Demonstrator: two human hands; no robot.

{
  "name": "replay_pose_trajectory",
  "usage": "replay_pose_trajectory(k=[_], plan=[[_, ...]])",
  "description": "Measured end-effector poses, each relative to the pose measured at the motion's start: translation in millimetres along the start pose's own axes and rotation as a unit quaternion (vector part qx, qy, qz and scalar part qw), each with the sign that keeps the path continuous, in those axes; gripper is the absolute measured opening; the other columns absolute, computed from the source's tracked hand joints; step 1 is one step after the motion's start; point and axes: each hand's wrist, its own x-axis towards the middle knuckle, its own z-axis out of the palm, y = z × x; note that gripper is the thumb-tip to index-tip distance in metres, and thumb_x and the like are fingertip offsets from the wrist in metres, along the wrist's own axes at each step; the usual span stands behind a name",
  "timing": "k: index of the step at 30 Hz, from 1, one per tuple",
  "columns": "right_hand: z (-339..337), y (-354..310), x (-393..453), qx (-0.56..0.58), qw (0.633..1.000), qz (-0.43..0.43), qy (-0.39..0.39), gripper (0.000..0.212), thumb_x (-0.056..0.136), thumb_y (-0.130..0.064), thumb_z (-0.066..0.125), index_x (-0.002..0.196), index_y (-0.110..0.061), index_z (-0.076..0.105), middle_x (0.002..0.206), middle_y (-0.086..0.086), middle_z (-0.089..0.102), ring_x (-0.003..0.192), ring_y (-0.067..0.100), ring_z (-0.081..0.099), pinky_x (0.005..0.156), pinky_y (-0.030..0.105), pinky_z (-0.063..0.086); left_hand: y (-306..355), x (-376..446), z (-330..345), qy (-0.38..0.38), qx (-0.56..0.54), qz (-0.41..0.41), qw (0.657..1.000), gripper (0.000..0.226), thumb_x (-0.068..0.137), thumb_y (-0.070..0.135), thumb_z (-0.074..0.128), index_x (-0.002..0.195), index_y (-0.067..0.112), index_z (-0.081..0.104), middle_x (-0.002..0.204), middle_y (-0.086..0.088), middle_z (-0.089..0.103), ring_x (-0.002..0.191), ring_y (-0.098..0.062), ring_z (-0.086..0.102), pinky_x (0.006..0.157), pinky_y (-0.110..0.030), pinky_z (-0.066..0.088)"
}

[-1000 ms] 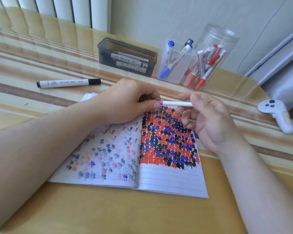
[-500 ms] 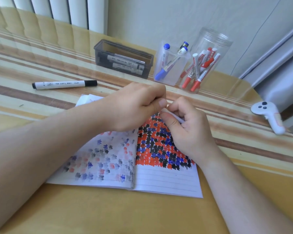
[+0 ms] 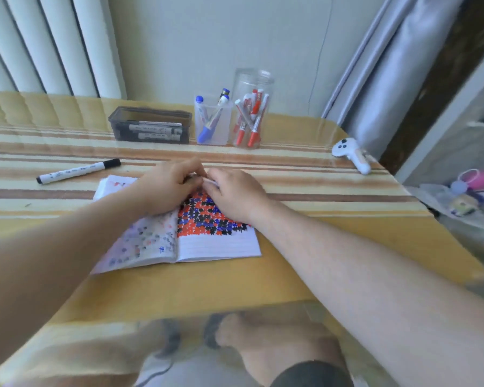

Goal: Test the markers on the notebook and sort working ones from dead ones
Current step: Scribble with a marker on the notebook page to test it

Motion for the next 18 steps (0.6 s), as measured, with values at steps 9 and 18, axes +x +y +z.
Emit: replay_pose_trajectory(k=[9,18], plan=[[-54,32,-232,0.257,0.958,0.074,0.1,0.017,0.1,-0.04,0.063,0.089,-0.03,0.069,0.065,-0.004,0.06,0.06,0.015,0.052,0.057,0.037,0.037,158,-105,45,-0.072,-0.099,0.125,0.985,0.008,0.095,0.026,0.07,0.095,0.034,0.073,0.076,0.017,0.07,0.069,0.0,0.063,0.066,-0.016,0.047],[52,91,-507,0.364,0.801,0.415,0.234,0.01,0.096,-0.029,0.071,0.09,-0.021,0.072,0.068,0.004,0.064,0.064,0.01,0.056,0.061,0.029,0.043,252,-199,239,-0.246,-0.158,0.116,0.949,0.044,0.097,0.033,0.063,0.135,0.044,0.044,0.081,0.007,0.07,0.074,-0.008,0.064,0.072,-0.023,0.049]])
